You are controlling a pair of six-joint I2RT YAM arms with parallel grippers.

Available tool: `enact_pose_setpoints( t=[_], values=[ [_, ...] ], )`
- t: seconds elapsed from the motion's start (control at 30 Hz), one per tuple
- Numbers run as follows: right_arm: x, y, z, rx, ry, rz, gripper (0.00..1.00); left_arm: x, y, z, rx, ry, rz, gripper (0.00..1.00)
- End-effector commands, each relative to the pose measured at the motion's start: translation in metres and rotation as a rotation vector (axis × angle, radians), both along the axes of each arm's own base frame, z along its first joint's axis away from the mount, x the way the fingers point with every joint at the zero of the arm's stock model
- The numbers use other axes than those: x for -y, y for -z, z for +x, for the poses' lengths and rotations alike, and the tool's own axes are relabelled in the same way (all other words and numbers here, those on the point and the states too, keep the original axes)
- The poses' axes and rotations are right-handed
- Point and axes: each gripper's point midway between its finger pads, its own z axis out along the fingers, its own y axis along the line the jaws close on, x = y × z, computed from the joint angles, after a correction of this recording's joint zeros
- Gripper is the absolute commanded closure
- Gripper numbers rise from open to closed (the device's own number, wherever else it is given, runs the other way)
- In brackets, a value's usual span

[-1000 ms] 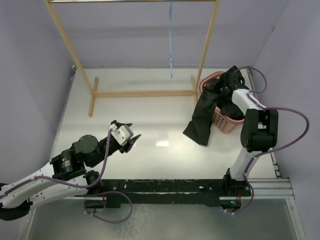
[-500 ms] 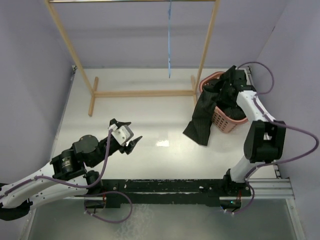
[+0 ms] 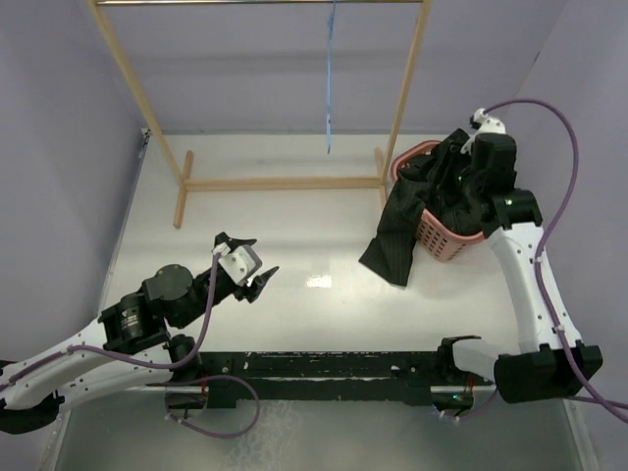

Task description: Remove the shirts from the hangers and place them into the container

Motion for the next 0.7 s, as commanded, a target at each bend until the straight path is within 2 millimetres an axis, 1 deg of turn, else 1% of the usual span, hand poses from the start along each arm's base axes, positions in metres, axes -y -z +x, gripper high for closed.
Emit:
enact_pose_setpoints(
  t=[0.0,0.03,0.13,0.23,0.3,0.37,0.43,0.5,0.63,0.67],
  values=[
    [-0.046,0.045,-0.052,-0.110,-0.185,0.044,0.50,-0.001,-0.004,0.002,0.003,-0.009,-0.021,0.29],
    [-0.052,0.049,-0.059,-0.117,-0.198,0.056,0.50,-0.001,-0.003,0.002,0.003,-0.009,-0.021,0.29],
    [-0.064,0.074,-0.083,-0.157,-0.241,0.068,0.50,-0.001,-0.002,0.003,0.000,-0.010,-0.017,0.29],
    [-0.069,0.116,-0.104,-0.247,-0.254,0.074,0.47,0.000,-0.001,0.003,-0.002,-0.010,-0.013,0.30],
    [-0.071,0.140,-0.110,-0.302,-0.250,0.069,0.46,0.000,0.000,0.003,-0.004,-0.009,-0.010,0.30],
    [-0.077,0.161,-0.113,-0.334,-0.256,0.079,0.46,0.001,0.002,0.004,-0.006,-0.010,-0.004,0.30],
    [-0.079,0.177,-0.112,-0.346,-0.247,0.085,0.45,0.001,0.003,0.005,-0.007,-0.013,0.001,0.30],
    [-0.078,0.187,-0.109,-0.349,-0.231,0.074,0.43,0.001,0.004,0.005,-0.011,-0.018,0.003,0.30],
    [-0.076,0.200,-0.099,-0.355,-0.213,0.044,0.42,0.000,0.005,0.007,-0.008,-0.028,0.005,0.29],
    [-0.075,0.208,-0.097,-0.374,-0.206,0.028,0.41,0.000,0.005,0.008,-0.009,-0.029,0.007,0.29]
  ],
)
